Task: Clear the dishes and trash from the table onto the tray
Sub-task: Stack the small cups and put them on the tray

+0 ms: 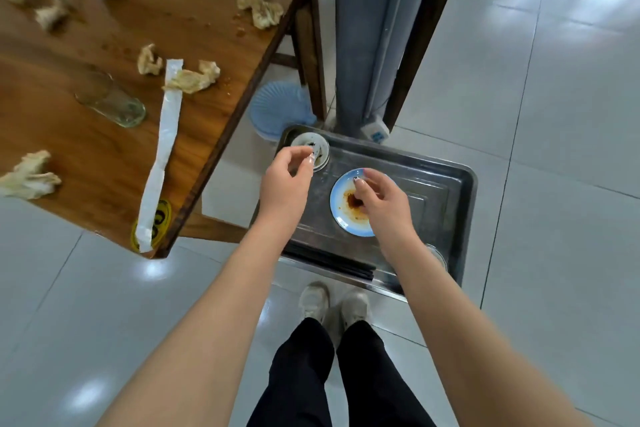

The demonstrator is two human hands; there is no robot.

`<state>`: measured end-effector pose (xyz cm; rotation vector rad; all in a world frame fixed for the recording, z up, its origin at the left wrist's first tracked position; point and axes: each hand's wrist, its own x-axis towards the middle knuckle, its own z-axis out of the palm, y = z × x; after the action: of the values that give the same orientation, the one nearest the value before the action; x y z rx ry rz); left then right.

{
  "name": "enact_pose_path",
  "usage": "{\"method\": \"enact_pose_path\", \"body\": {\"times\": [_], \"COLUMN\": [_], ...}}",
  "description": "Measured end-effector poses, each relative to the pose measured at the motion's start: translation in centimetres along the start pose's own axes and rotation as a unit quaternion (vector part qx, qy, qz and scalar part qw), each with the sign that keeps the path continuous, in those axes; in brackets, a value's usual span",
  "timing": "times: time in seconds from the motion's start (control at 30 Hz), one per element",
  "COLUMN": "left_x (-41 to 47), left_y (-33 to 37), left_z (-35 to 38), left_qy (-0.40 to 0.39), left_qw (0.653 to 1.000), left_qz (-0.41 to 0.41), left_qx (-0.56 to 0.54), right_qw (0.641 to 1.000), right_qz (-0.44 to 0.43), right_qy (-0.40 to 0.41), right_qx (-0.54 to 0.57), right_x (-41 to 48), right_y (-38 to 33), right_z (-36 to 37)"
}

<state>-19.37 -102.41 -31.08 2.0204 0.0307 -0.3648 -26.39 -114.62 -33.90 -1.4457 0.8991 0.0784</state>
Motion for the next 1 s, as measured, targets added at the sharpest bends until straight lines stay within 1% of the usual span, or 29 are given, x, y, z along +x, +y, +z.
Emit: {"method": "enact_pose_path", "body": {"times": [0.17,0.3,0.5,0.6,0.7,0.83,1.0], "left_x": [-1.4,-3.0,-5.1,-6.2,-7.6,-9.6,-12.0], "left_y": [5.4,9.3,13.9,15.5,16.9,17.8,17.9], "left_z": [-0.9,-2.5,-5.4,-7.2,-9.3,-12.0,-15.7], "left_qy": [0.011,0.022,0.041,0.055,0.084,0.113,0.138], "left_qw": [0.998,0.993,0.987,0.984,0.980,0.976,0.965], "left_qz": [0.020,0.034,0.062,0.074,0.079,0.060,0.050], "left_qx": [-0.061,-0.112,-0.143,-0.150,-0.163,-0.174,-0.218], "right_qw": [0.999,0.995,0.989,0.985,0.981,0.977,0.965], "right_qz": [-0.050,-0.071,-0.130,-0.151,-0.164,-0.168,-0.203], "right_qy": [-0.010,-0.043,-0.062,-0.071,-0.091,-0.127,-0.166], "right_qx": [0.017,0.055,0.043,0.050,0.041,0.021,-0.015], "right_x": [-1.5,-3.4,-6.9,-8.8,-10.9,-13.6,-17.1], "right_y": [-5.4,-10.1,-15.9,-18.1,-20.0,-21.8,-22.6], "right_z": [-0.9,-1.5,-1.6,-1.4,-1.1,-0.2,1.3]}}
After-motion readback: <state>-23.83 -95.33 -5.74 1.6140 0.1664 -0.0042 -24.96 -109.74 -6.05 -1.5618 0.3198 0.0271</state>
